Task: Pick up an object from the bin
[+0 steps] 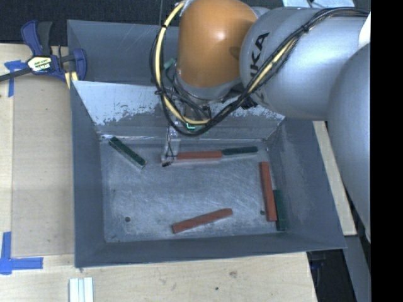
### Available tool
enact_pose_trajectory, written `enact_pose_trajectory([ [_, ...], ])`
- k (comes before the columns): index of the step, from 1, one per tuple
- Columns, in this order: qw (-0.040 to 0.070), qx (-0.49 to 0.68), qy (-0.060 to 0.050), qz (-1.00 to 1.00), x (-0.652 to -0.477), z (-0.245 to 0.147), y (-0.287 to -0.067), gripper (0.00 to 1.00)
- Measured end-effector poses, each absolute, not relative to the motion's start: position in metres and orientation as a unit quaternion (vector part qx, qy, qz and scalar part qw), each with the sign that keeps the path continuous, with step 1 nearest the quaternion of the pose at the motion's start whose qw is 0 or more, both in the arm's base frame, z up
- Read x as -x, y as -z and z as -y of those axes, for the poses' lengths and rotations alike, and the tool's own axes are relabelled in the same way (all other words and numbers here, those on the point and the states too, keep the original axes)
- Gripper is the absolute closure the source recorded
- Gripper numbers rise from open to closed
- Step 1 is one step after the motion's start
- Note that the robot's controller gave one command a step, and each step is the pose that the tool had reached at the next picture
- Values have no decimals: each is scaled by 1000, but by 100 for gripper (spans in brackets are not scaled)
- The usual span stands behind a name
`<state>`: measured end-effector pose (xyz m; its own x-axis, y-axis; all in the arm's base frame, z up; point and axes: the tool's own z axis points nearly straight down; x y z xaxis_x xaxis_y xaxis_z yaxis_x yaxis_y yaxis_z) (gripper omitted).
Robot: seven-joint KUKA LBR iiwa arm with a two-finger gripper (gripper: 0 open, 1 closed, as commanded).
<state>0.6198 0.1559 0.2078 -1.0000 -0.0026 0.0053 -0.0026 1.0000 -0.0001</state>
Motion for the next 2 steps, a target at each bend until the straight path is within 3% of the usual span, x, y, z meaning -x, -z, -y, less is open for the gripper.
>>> enact_pose_trajectory([
  [1, 2, 22, 0, 1000, -621, -190, -65, 0],
  [2, -3, 29, 1, 1000, -617, -209, -103, 0],
])
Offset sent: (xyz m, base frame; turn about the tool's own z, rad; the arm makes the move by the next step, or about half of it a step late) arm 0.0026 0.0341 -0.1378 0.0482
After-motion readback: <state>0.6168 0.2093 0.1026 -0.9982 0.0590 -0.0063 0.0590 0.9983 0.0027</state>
